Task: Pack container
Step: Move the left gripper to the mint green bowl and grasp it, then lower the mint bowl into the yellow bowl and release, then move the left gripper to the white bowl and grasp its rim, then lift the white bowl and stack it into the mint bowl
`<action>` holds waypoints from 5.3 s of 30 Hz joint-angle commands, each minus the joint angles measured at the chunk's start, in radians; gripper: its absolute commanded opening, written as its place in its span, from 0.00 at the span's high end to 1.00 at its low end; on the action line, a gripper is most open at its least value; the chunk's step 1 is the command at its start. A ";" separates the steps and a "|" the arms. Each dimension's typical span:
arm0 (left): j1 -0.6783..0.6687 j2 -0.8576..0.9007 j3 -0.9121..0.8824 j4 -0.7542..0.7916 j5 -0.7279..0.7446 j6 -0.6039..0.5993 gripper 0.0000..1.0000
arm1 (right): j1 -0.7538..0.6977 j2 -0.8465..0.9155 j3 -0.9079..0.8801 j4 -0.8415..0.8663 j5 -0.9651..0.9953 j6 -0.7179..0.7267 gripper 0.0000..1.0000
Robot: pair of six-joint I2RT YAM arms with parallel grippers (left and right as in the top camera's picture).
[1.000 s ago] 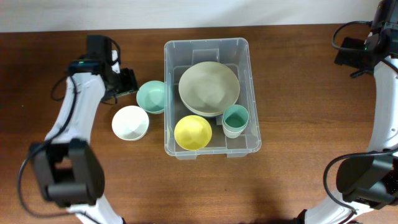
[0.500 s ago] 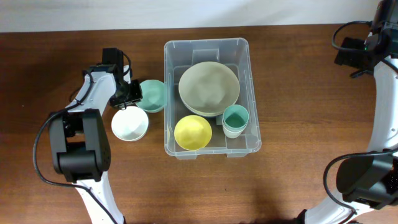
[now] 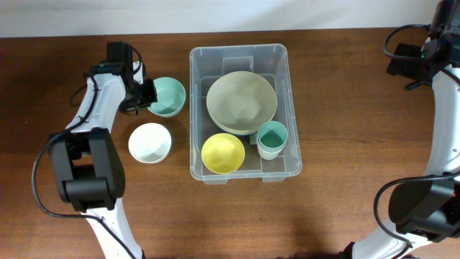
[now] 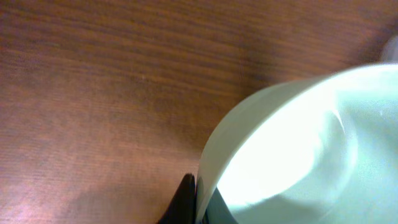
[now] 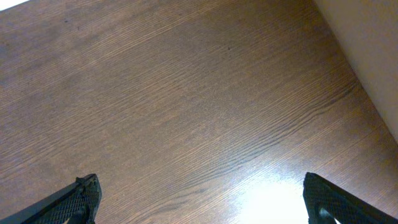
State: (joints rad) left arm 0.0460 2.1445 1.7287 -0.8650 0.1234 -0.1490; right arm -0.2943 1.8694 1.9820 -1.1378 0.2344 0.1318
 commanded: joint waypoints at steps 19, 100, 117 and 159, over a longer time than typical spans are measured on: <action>-0.328 -0.377 0.079 -0.431 0.008 0.068 0.99 | -0.001 0.002 0.000 0.000 -0.002 0.008 0.01; 0.080 -0.394 -0.703 0.185 -0.067 -0.154 0.68 | -0.001 0.002 0.000 0.000 -0.002 0.008 0.01; 0.055 -0.544 -0.412 0.037 -0.119 -0.153 0.99 | -0.001 0.002 0.000 0.000 -0.002 0.008 0.01; -0.476 -0.553 -0.288 -0.150 -0.059 -0.153 0.73 | -0.001 0.002 0.000 0.000 -0.002 0.008 0.01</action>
State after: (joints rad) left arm -0.4282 1.5955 1.4391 -1.0115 0.0494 -0.3058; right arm -0.2943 1.8690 1.9820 -1.1378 0.2344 0.1314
